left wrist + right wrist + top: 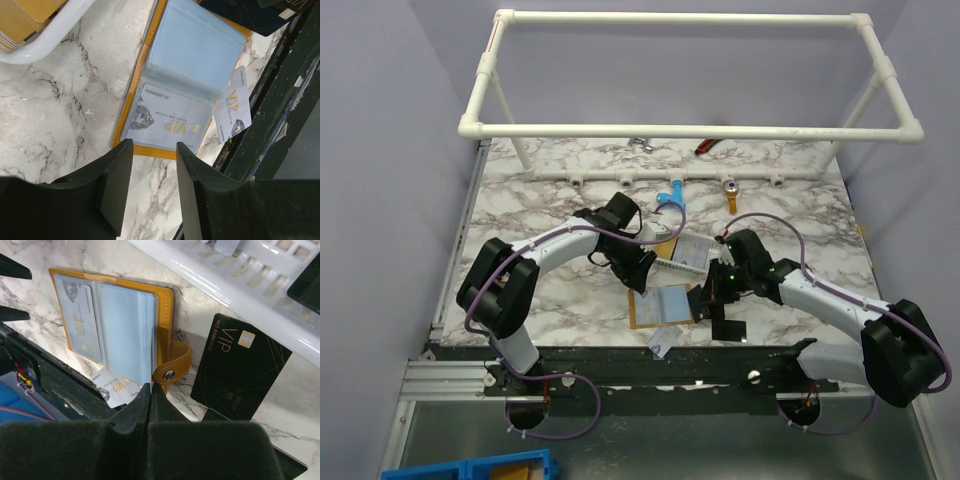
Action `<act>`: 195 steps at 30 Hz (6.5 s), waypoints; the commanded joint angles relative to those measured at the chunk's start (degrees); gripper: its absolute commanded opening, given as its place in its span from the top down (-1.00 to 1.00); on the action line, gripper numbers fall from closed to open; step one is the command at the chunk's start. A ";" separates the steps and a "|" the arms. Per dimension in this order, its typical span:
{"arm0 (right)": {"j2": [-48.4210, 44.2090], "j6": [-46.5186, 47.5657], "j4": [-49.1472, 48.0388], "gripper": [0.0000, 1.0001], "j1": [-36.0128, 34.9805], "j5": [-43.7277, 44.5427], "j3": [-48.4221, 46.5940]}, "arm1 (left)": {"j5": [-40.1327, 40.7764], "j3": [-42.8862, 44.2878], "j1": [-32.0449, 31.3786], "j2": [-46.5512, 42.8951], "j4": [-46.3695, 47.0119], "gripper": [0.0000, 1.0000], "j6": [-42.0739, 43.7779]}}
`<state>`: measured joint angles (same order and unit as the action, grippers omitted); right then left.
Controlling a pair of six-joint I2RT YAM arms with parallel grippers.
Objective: Put the credit cards into the card holder
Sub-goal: Pick up the credit card from the storage box, then insert the credit card into the card holder.
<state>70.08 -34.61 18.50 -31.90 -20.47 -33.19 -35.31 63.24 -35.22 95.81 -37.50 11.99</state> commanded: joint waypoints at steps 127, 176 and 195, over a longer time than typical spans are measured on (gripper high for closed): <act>22.93 -2.95 -33.57 0.99 -1.91 -13.08 -0.49 | 22.32 -15.61 -17.86 -5.70 6.39 0.39 38.73; 21.27 -7.26 -36.49 0.04 -2.01 0.35 6.79 | 21.59 -17.47 -18.30 -7.97 6.41 0.42 38.99; 20.00 -3.60 -29.10 0.33 -8.62 2.43 1.80 | 21.73 -17.53 -18.37 -7.23 7.80 0.42 38.81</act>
<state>88.23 -41.10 -17.04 -37.78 -21.34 -30.44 -13.58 47.86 -53.39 87.24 -27.70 51.16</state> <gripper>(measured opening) 0.368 0.291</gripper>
